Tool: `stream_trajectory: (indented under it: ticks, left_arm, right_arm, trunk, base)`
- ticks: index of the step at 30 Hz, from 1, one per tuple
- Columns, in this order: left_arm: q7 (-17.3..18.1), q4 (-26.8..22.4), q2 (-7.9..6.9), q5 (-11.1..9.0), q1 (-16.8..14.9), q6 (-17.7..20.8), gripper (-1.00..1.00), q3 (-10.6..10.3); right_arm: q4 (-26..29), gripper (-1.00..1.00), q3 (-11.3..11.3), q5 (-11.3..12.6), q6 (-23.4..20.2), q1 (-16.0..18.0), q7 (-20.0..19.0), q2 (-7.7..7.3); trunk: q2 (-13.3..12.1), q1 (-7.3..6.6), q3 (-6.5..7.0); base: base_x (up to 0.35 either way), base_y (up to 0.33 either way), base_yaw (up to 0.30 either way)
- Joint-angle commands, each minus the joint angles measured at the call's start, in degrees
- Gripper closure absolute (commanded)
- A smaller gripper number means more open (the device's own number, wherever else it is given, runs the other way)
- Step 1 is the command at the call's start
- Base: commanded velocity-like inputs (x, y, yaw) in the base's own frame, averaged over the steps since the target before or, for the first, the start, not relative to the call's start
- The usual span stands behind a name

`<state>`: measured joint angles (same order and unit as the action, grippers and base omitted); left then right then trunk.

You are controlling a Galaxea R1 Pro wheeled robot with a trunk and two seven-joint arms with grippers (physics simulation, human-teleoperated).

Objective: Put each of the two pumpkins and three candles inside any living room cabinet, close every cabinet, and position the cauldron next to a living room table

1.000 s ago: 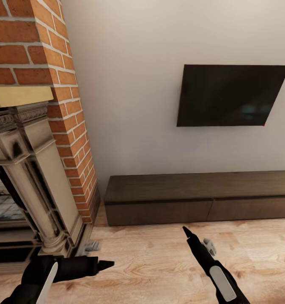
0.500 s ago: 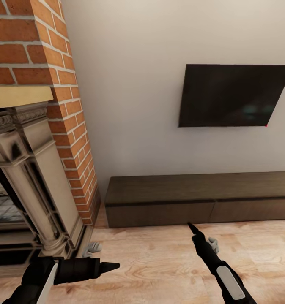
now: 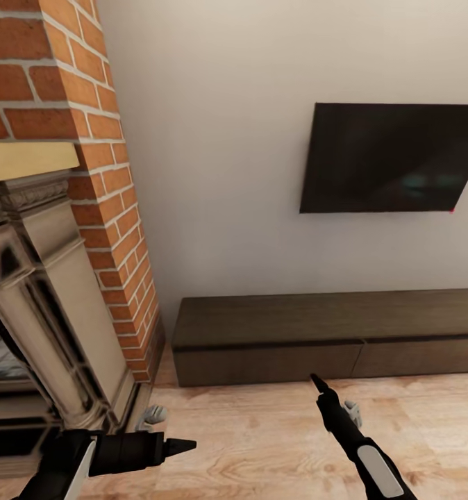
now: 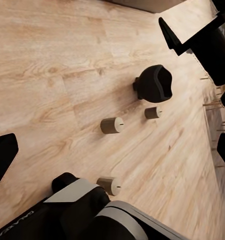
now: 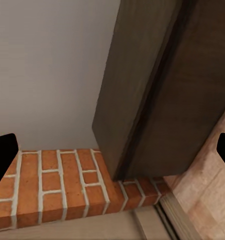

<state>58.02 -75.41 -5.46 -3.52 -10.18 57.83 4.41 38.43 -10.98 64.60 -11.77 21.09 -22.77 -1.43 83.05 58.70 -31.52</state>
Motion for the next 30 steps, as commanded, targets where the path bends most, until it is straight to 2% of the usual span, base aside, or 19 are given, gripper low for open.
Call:
stream_trajectory:
  ticks: [1, 13, 21, 30]
  left_arm:
    - [-0.06, 0.25, 0.0, -0.38, -0.03, 0.29, -1.0, 0.01]
    - [-0.09, 1.28, 0.01, -0.37, -0.01, -0.68, -1.0, -0.01]
    - [-0.54, 1.53, 0.01, -0.12, -0.01, -0.9, -1.0, -0.03]
    - [-0.73, 1.57, 0.02, -0.07, -0.02, -1.04, -1.0, -0.01]
  right_arm:
    - [-0.26, -1.0, -0.49, 0.55, -0.56, 0.06, -0.13, 0.0]
    - [-7.21, -1.0, -3.94, 0.49, -0.44, 2.93, -0.16, -0.44]
    - [-7.71, -1.0, -4.15, 0.44, -0.37, 3.15, -0.17, -0.42]
    - [-7.76, -1.0, -4.15, 0.37, -0.36, 3.17, -0.17, -0.37]
  trunk:
    - [0.03, 0.03, -0.06]
    - [0.03, 0.03, -0.06]
    - [0.03, 0.03, -0.06]
    - [0.03, 0.03, -0.06]
  base:
    - [0.3, 0.004, 0.0]
    - [0.254, -0.116, 0.0]
    - [0.165, -0.163, 0.0]
    - [0.199, 0.008, 0.0]
